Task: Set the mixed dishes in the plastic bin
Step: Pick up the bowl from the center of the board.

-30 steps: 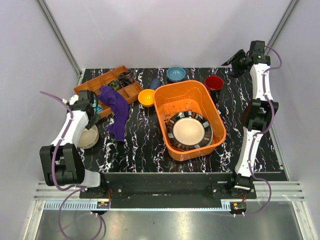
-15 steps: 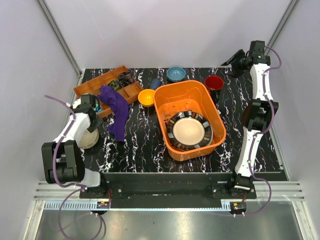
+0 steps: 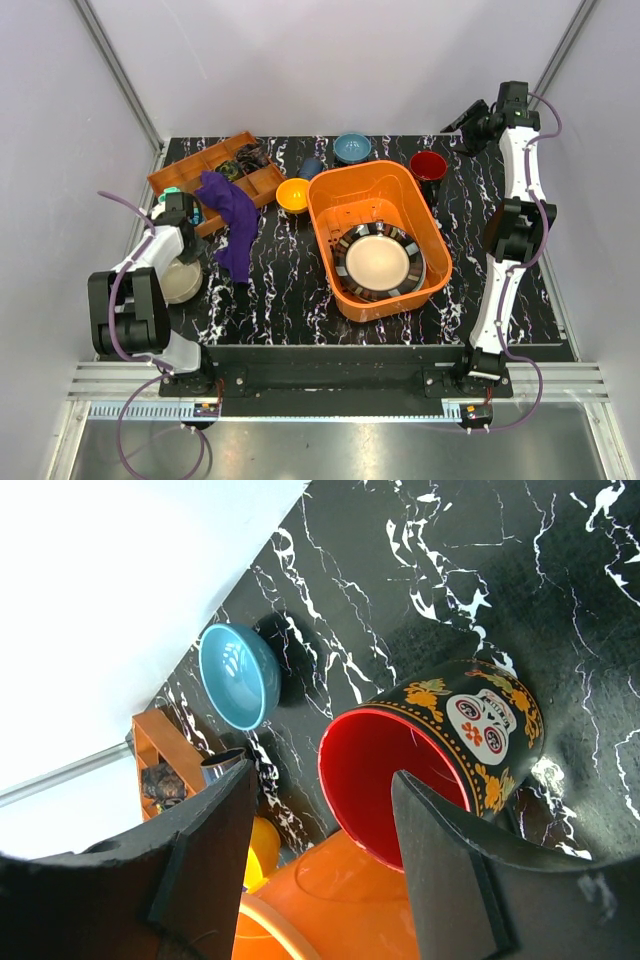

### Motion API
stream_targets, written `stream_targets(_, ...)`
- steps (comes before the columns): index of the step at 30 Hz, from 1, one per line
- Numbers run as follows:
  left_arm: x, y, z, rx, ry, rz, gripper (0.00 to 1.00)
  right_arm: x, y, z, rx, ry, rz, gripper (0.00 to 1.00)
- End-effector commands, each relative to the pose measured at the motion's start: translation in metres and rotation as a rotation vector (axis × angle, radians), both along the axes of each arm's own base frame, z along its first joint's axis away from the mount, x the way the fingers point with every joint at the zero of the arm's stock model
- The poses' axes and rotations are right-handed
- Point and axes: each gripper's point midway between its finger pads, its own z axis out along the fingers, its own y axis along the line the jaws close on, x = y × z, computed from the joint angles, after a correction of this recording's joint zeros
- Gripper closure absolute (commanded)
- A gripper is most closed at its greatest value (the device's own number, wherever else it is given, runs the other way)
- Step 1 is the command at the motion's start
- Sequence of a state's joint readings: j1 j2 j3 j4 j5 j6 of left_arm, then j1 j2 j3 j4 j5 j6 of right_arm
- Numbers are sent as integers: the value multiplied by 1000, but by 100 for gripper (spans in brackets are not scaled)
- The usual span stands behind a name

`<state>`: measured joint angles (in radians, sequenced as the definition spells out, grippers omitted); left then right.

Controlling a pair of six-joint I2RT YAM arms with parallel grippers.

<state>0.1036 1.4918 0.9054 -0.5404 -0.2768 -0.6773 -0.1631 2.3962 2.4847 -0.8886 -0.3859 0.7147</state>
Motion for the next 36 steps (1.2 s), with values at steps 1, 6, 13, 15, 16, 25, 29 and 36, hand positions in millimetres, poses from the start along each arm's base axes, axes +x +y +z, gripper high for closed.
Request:
stream_targets(1, 10, -4, 1, -23, -32, -6, 100, -10, 9, 53, -15, -99, 31, 34)
stream_targets(6, 9, -6, 4, -33, -30, -18, 100, -11, 9, 53, -14, -97, 28, 34)
stream_targets(13, 6, -13, 44, -48, -91, -47, 100, -13, 13, 52, -11, -87, 22, 34)
stream_targets(15, 4, -14, 59, -35, -106, -47, 100, -13, 15, 52, -9, -86, 22, 34)
stream_targets(16, -2, -15, 67, -27, -110, -48, 100, -13, 14, 51, -10, -82, 19, 34)
stream_targets(25, -15, -35, 125, -28, -207, -61, 100, -14, 13, 51, -20, -83, 12, 34)
stream_targets(29, -7, -49, 151, -32, -257, -103, 100, -15, 13, 51, -23, -82, 7, 34)
stream_targets(36, 34, -103, 216, -2, -369, -297, 100, -19, 0, 58, -30, -77, -62, 34)
